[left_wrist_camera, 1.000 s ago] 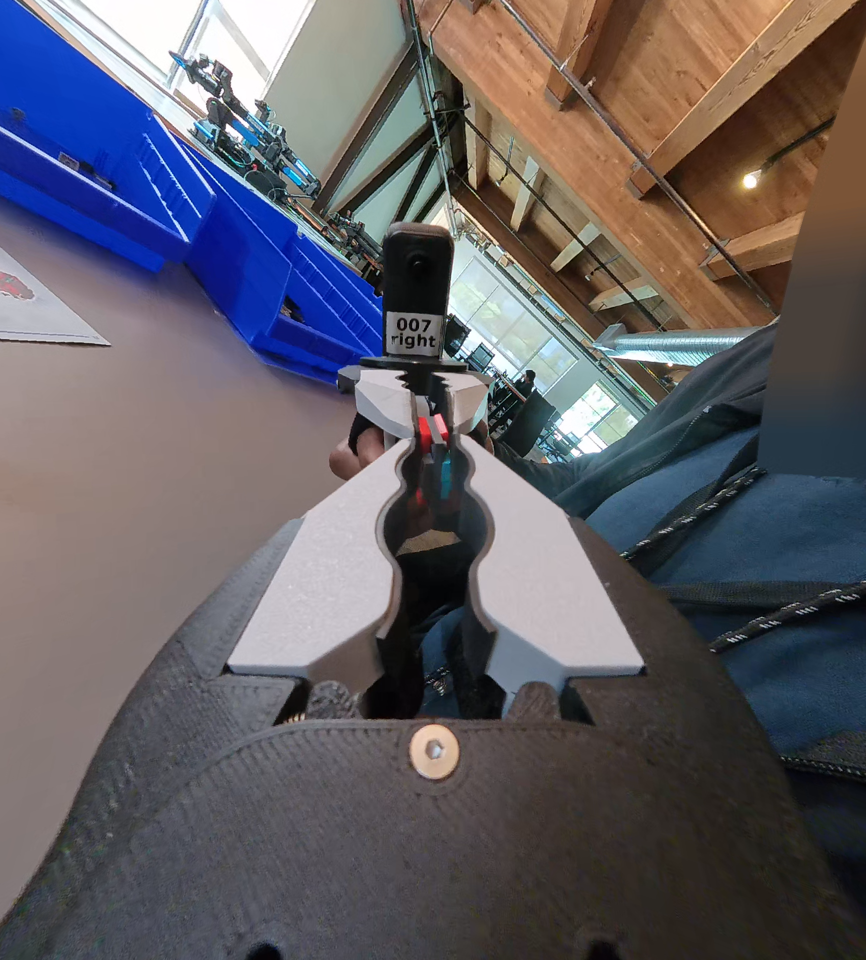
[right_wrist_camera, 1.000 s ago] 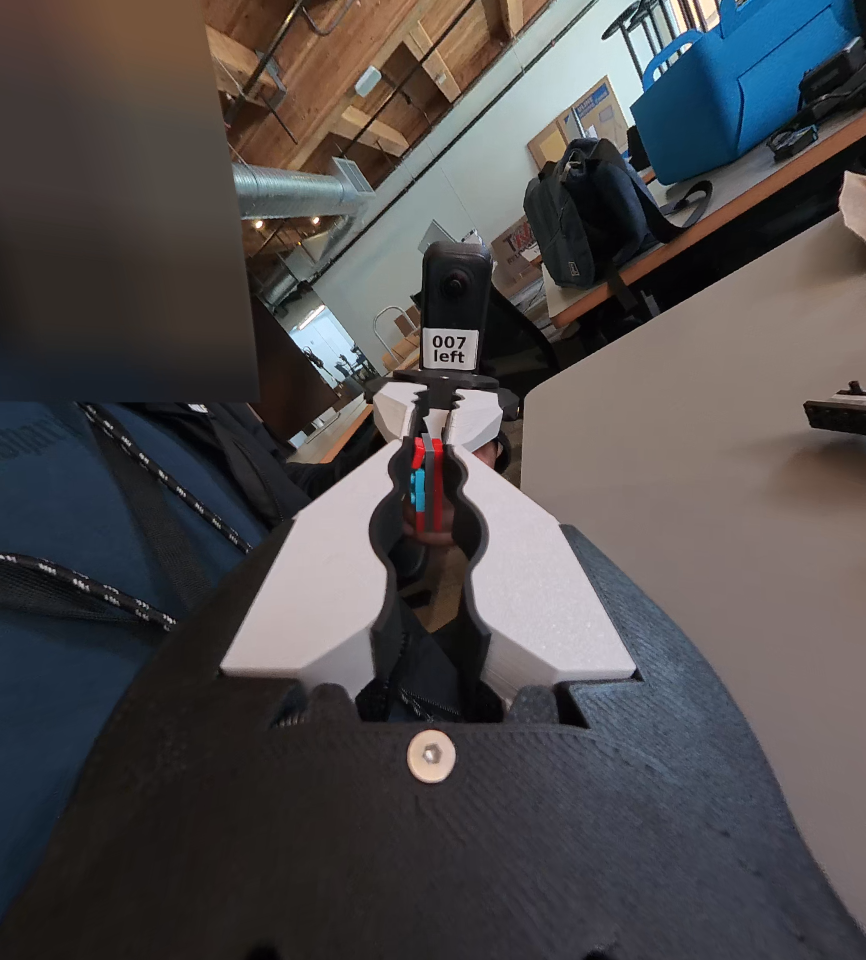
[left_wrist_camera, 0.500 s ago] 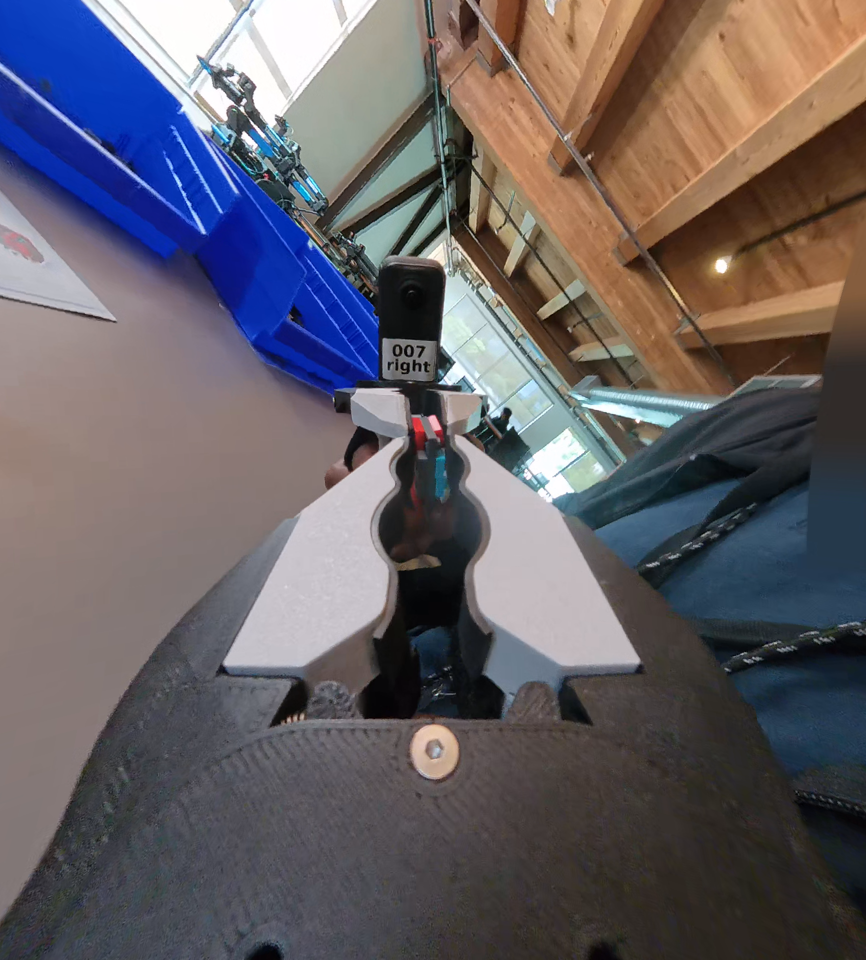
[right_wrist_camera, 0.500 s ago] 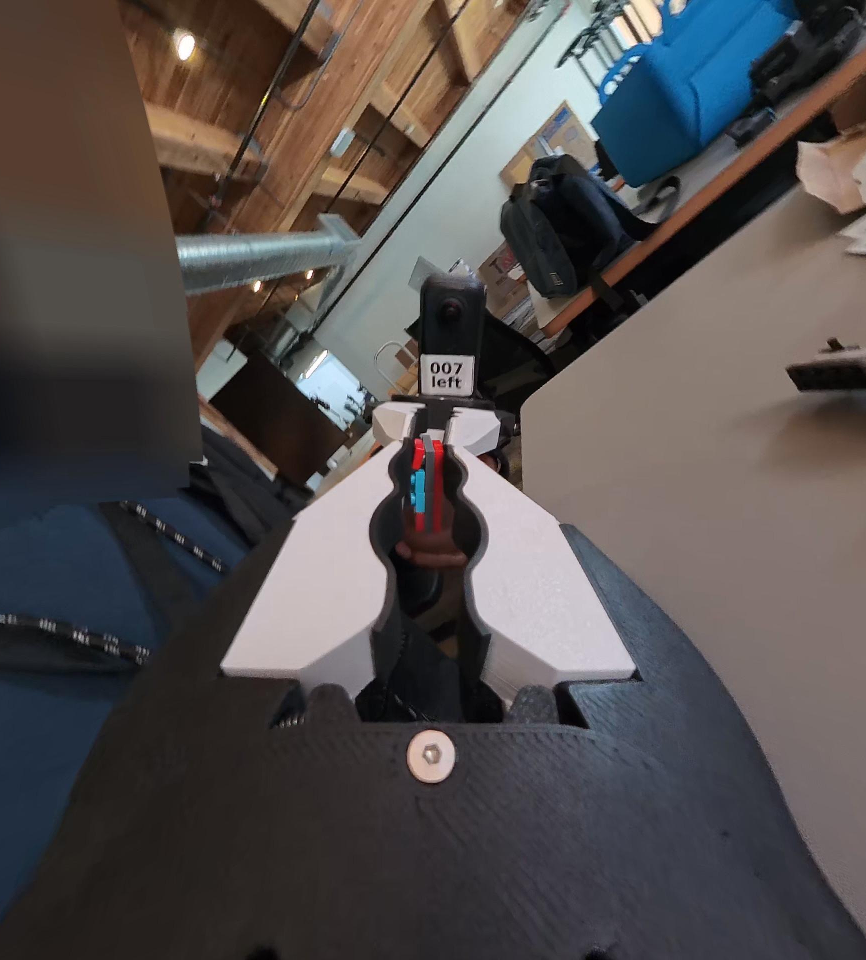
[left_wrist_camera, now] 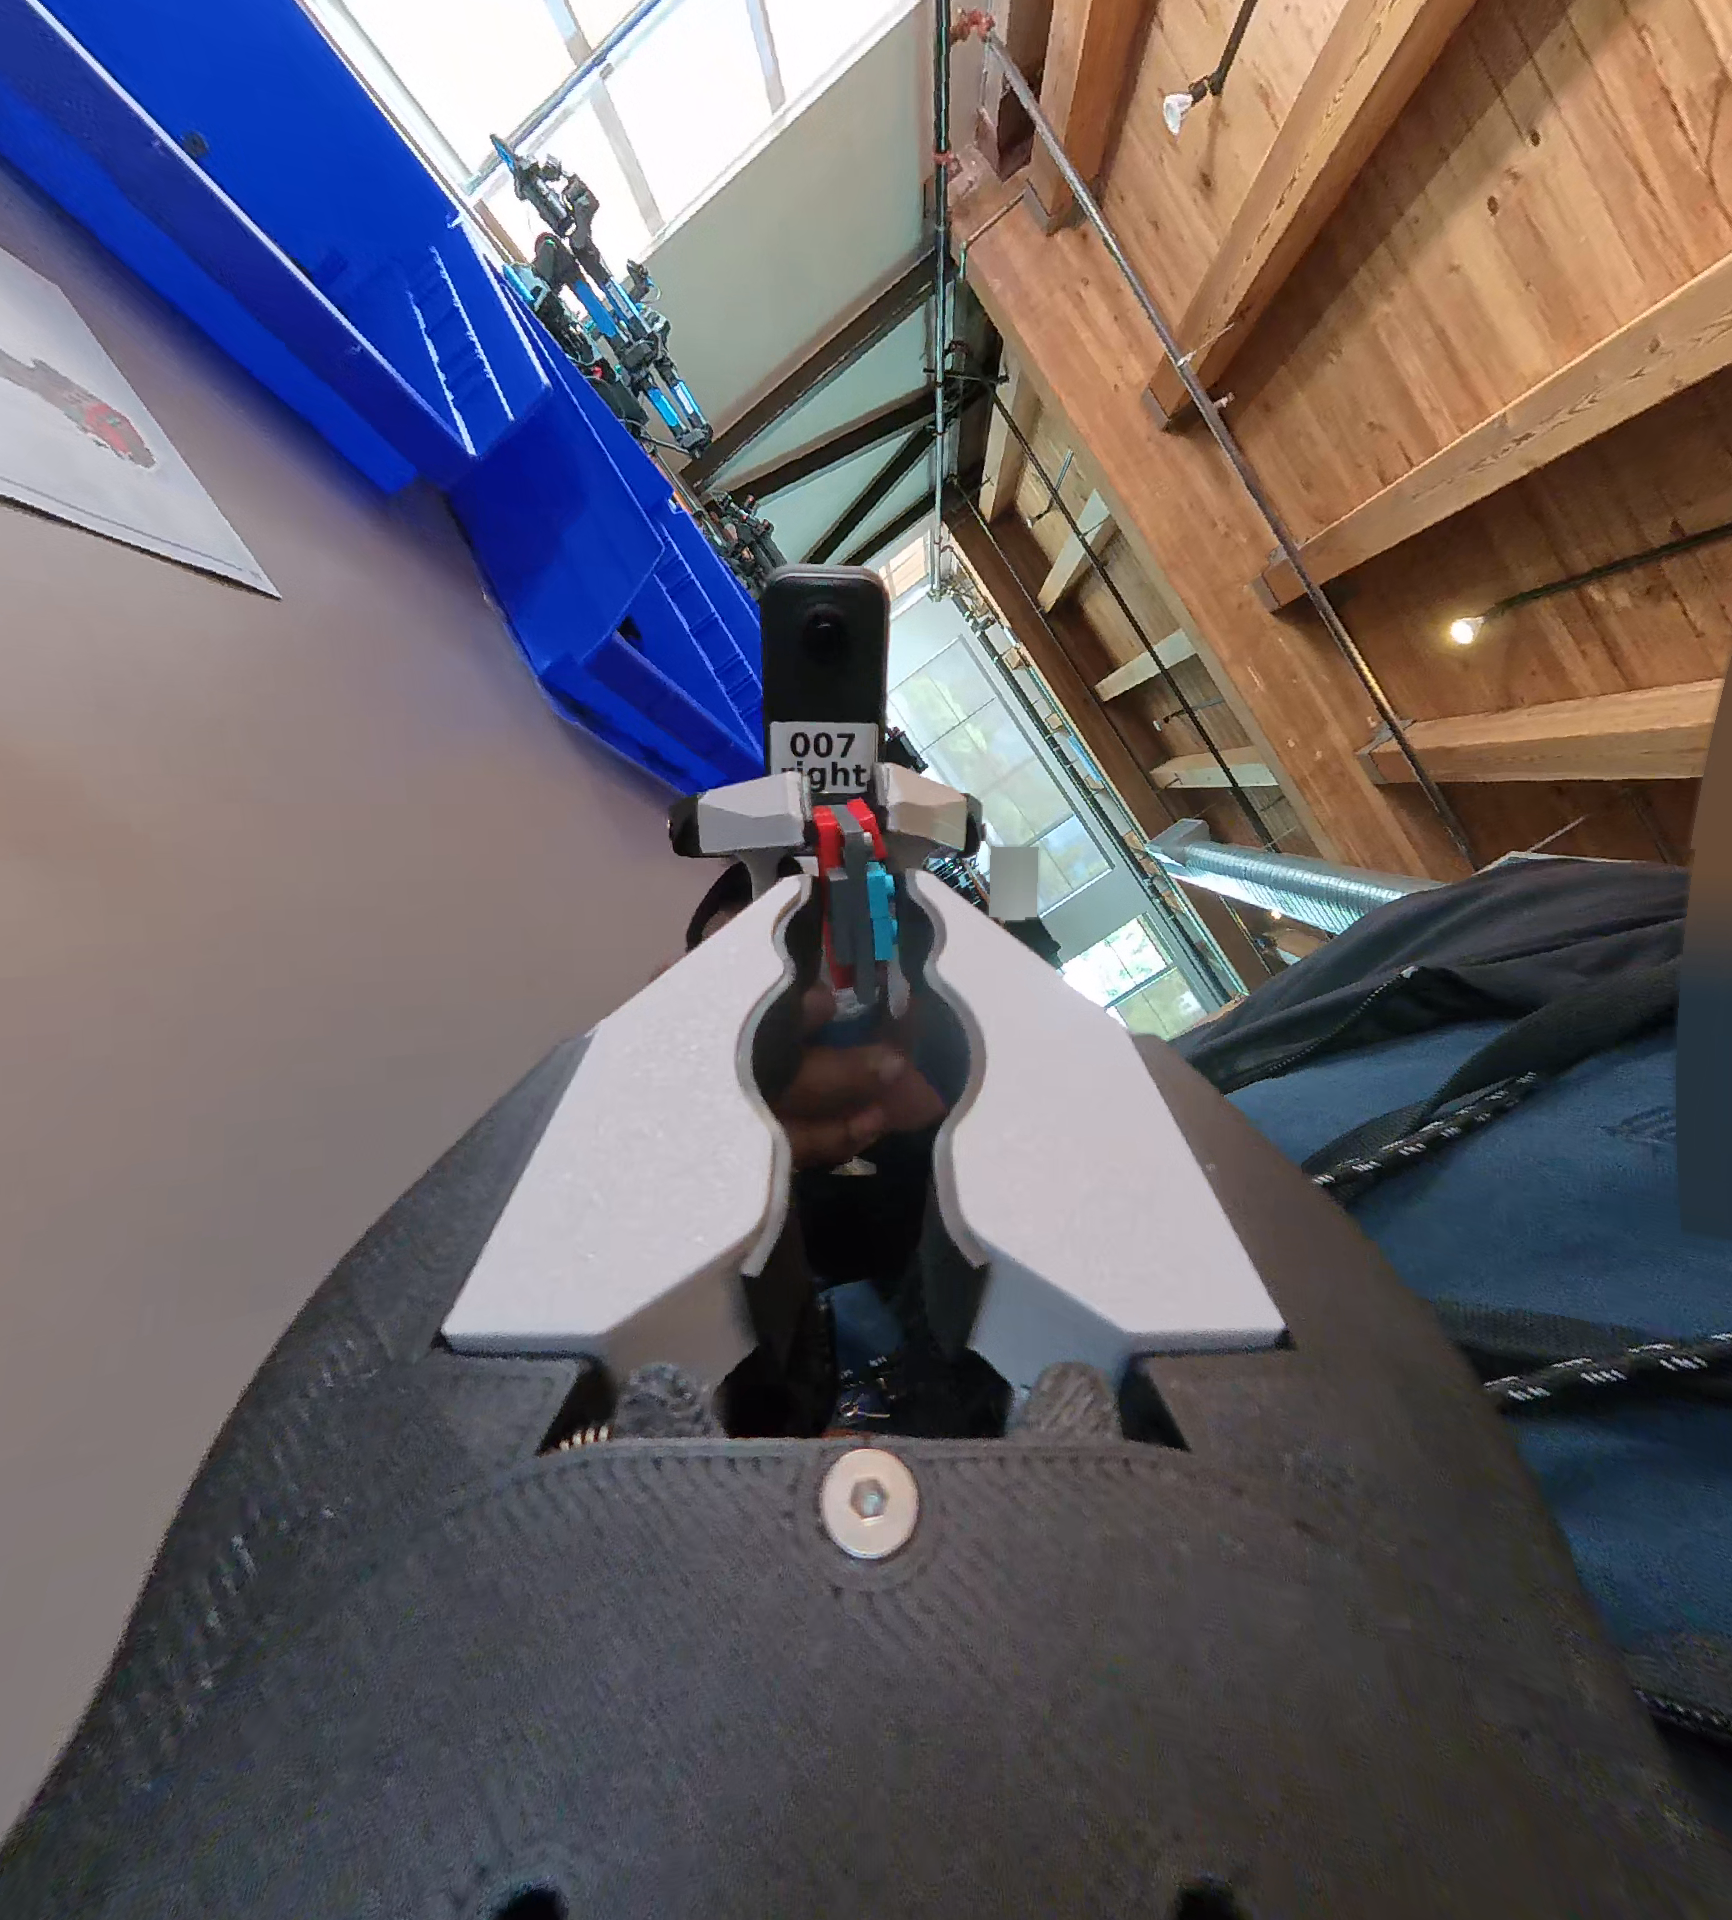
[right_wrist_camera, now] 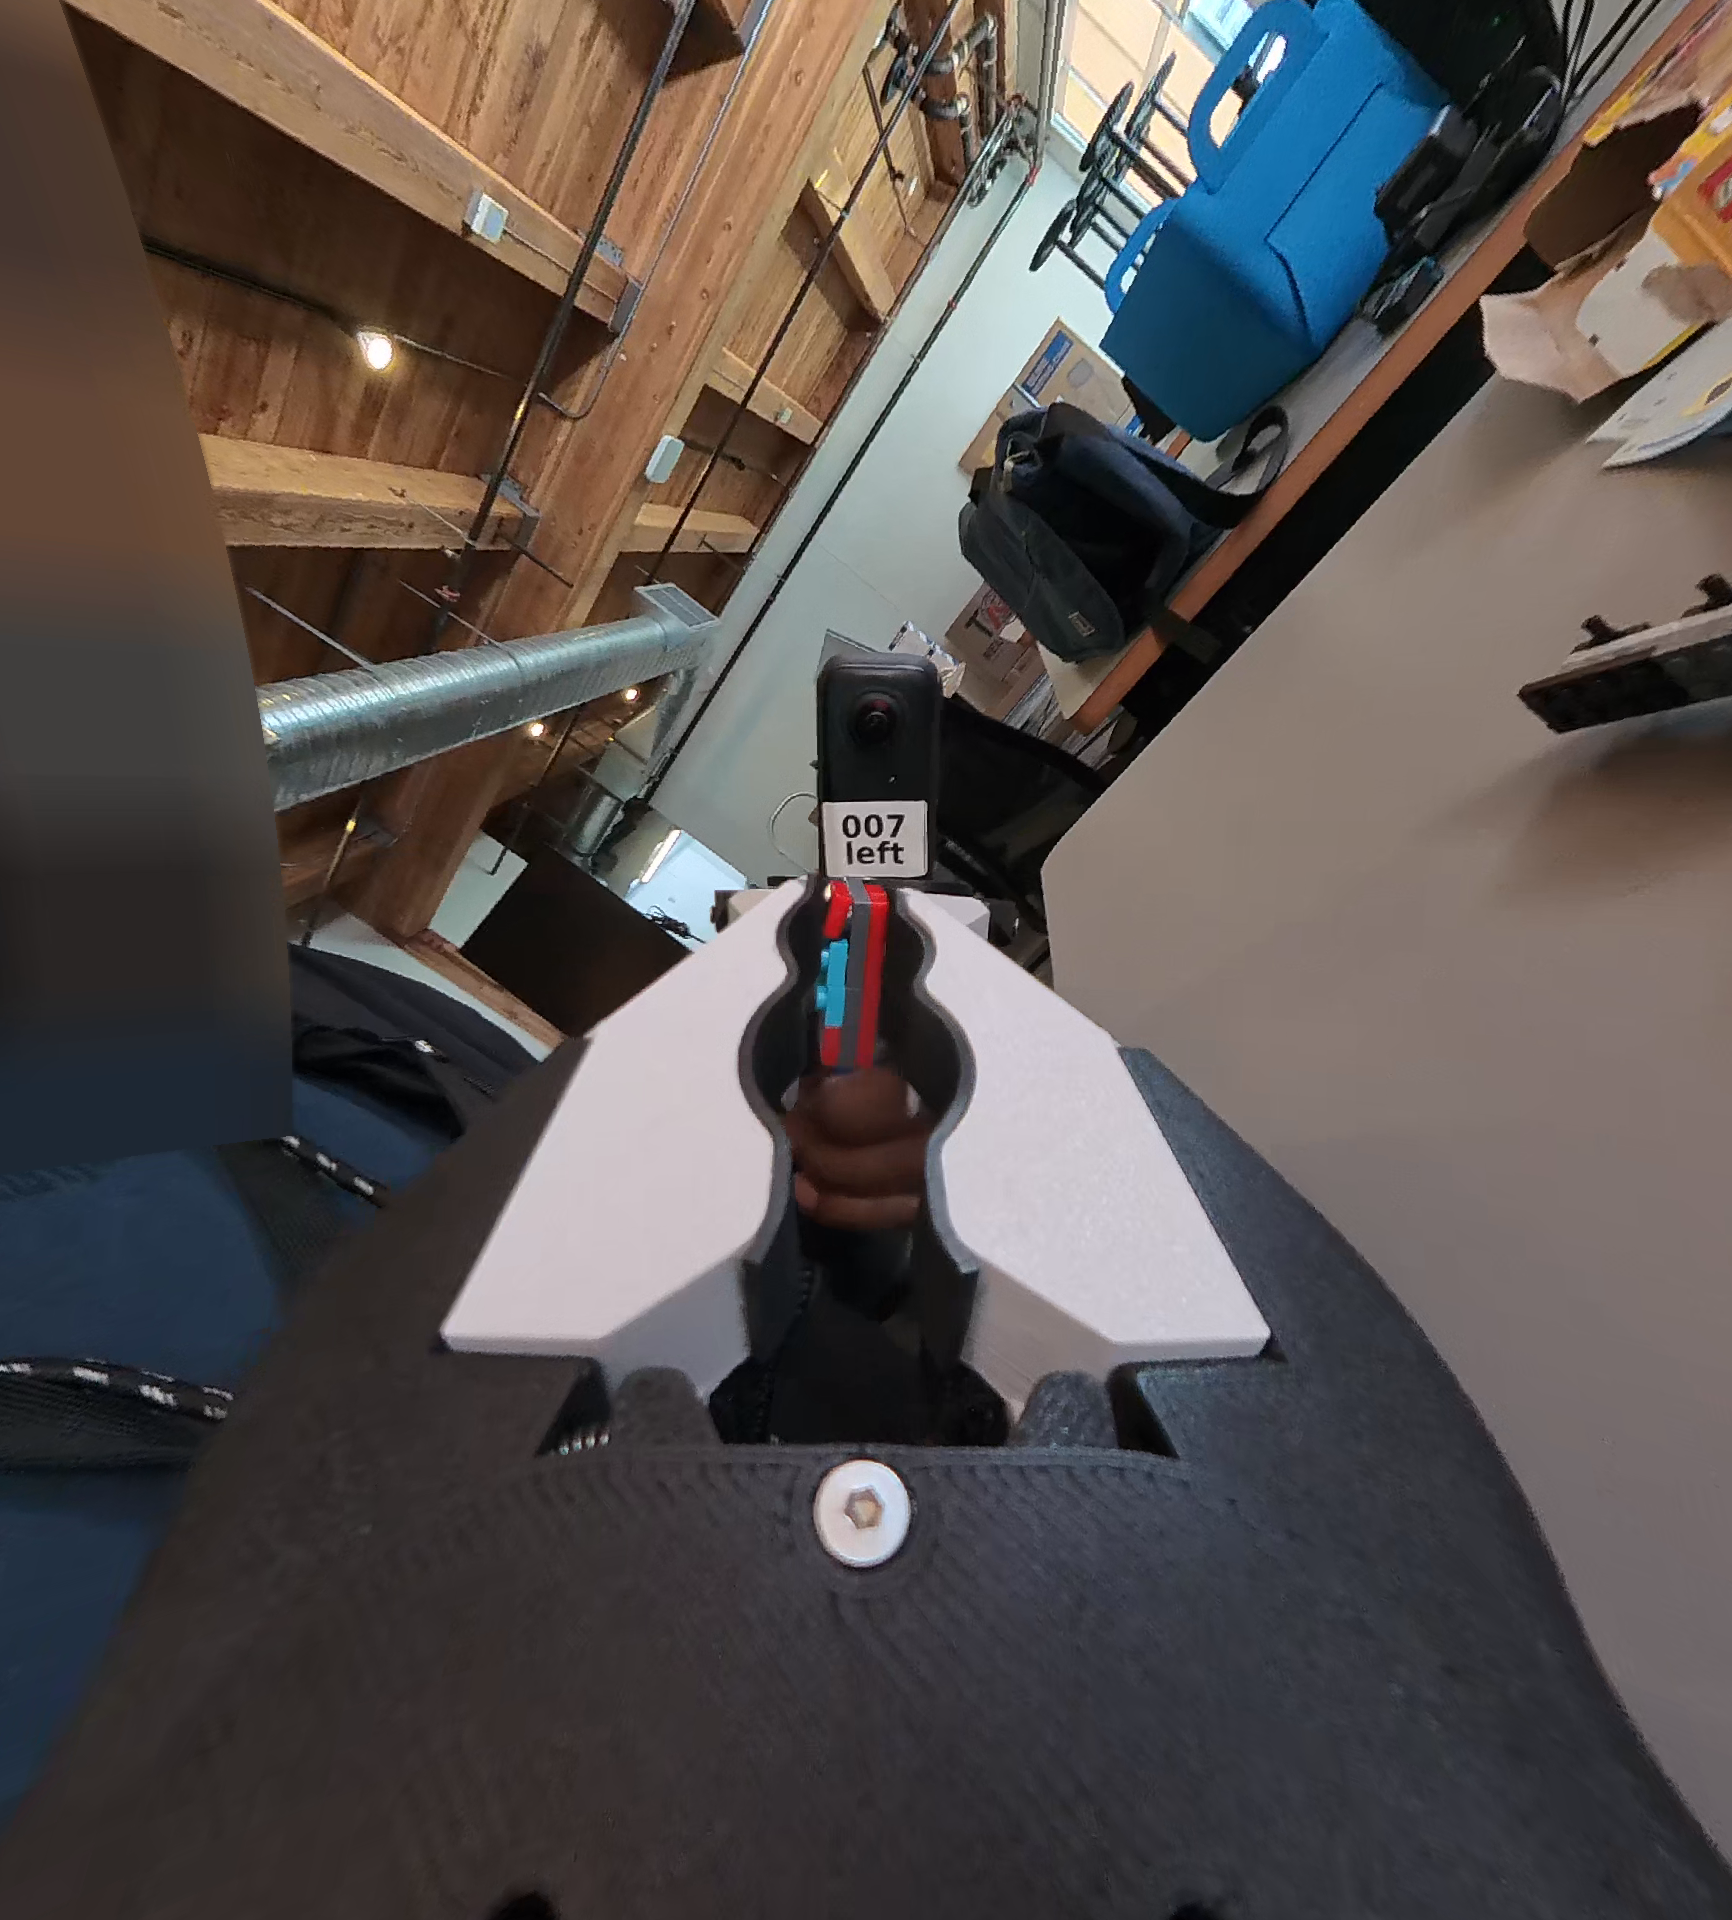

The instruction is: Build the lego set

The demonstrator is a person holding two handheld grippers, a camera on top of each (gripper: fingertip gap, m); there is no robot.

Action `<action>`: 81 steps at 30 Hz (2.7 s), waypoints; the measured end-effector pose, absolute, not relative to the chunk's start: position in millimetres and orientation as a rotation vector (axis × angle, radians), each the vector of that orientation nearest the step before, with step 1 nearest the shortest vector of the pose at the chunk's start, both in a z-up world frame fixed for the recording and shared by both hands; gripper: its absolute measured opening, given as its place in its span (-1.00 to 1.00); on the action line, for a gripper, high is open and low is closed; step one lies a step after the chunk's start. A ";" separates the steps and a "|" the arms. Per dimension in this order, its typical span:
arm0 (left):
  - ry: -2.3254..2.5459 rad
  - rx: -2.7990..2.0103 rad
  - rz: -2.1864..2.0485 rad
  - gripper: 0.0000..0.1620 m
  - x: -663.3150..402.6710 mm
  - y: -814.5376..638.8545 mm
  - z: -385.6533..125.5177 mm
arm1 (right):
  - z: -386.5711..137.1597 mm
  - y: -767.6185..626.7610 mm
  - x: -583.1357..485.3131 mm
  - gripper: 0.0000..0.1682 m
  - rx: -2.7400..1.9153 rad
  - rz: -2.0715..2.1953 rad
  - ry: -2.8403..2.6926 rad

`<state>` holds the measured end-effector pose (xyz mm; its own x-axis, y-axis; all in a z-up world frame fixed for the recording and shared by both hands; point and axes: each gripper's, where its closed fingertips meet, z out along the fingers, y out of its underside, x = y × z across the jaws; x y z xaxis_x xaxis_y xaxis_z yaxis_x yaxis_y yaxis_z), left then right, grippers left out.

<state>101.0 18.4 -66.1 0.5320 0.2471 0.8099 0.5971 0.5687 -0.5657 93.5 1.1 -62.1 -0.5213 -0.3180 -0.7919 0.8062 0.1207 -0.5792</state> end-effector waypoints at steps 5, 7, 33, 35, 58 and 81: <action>-1.024 -0.966 -0.267 -0.85 101.3 20.3 -63.6 | -59.3 3.6 94.2 -0.88 0.476 -1.590 1.497; -1.020 -0.976 -0.258 -0.85 101.7 21.3 -63.2 | -58.8 4.5 94.8 -0.88 0.469 -1.587 1.504; -0.966 -1.059 -0.188 -0.88 107.0 30.0 -57.3 | -52.4 12.0 102.3 -0.89 0.351 -1.656 1.681; -0.959 -1.066 -0.187 -0.88 107.6 31.0 -56.8 | -52.1 12.9 102.9 -0.89 0.340 -1.660 1.690; -0.896 -1.059 -0.187 -0.86 109.6 39.1 -58.1 | -46.8 16.0 106.4 -0.89 0.266 -1.774 1.722; -0.678 -1.359 0.067 -0.86 128.3 47.7 -57.6 | -40.9 23.5 131.1 -0.88 -0.075 -1.708 1.874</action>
<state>128.3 47.7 -57.6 0.8095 0.4226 0.4075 0.3341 0.2392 -0.9117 131.1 23.5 -40.9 -0.8210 -0.4228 -0.3837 0.3430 0.1720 -0.9235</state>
